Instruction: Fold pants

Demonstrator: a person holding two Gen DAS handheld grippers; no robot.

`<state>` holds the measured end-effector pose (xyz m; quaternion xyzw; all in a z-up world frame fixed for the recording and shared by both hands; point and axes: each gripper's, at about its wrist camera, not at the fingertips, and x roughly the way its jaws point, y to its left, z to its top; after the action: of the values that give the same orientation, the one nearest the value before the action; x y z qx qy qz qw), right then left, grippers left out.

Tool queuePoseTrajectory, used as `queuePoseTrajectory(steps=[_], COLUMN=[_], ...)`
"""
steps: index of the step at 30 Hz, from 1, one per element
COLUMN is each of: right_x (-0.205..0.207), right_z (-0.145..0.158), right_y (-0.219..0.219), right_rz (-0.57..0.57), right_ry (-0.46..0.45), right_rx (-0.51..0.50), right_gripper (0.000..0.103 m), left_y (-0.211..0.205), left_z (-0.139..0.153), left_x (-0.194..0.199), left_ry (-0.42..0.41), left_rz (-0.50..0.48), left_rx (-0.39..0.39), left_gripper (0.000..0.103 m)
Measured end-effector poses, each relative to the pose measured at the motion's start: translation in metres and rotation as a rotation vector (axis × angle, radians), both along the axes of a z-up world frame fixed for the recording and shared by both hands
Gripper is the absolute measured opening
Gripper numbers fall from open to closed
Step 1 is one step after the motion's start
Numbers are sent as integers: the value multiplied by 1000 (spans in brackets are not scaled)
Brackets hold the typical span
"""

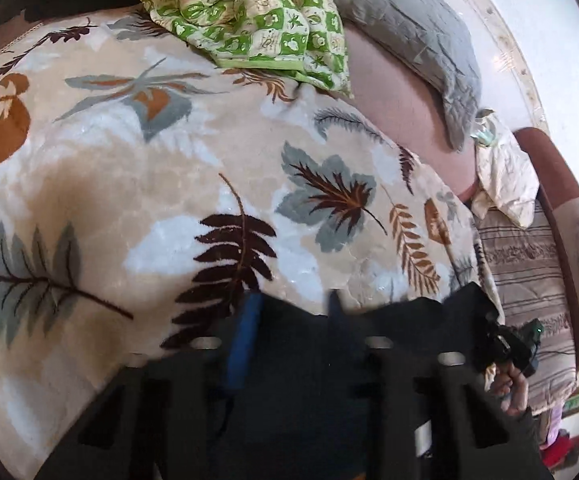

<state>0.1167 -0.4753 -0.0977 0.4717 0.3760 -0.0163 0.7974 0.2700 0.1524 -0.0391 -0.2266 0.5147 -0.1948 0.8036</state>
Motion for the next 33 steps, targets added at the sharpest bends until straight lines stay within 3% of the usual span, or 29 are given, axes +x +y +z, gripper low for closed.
queuePoseTrajectory(steps=[3,9,14,19,27,29,33], right_x=[-1,-3,2,18,73,83,86], right_z=[-2,8,33,47,39,31,26], right_y=[-1,1,5,3,2,5,10], right_rz=[-4,-13,-3,-25,-46,-39,-9], right_ry=[2,-21,-124,-223,-243,-276,-274], right_rx=[5,-33,-88,-90,-97,-109,-155], right_gripper=[5,4,4,4,4,12,42], left_y=[8,38,48,53,49,45,42], left_z=[2,10,22,31,17,6,-1], left_x=[-12,-30,-31,-15,29,28,17], left_ry=[-19,-66,-93,-130,-130,-138,-143], left_rz=[-3,71,116,177,318,386,468], left_rx=[-23,-29,-39,-53,-4,75,90], left_gripper=[3,0,0,0,1,1,5])
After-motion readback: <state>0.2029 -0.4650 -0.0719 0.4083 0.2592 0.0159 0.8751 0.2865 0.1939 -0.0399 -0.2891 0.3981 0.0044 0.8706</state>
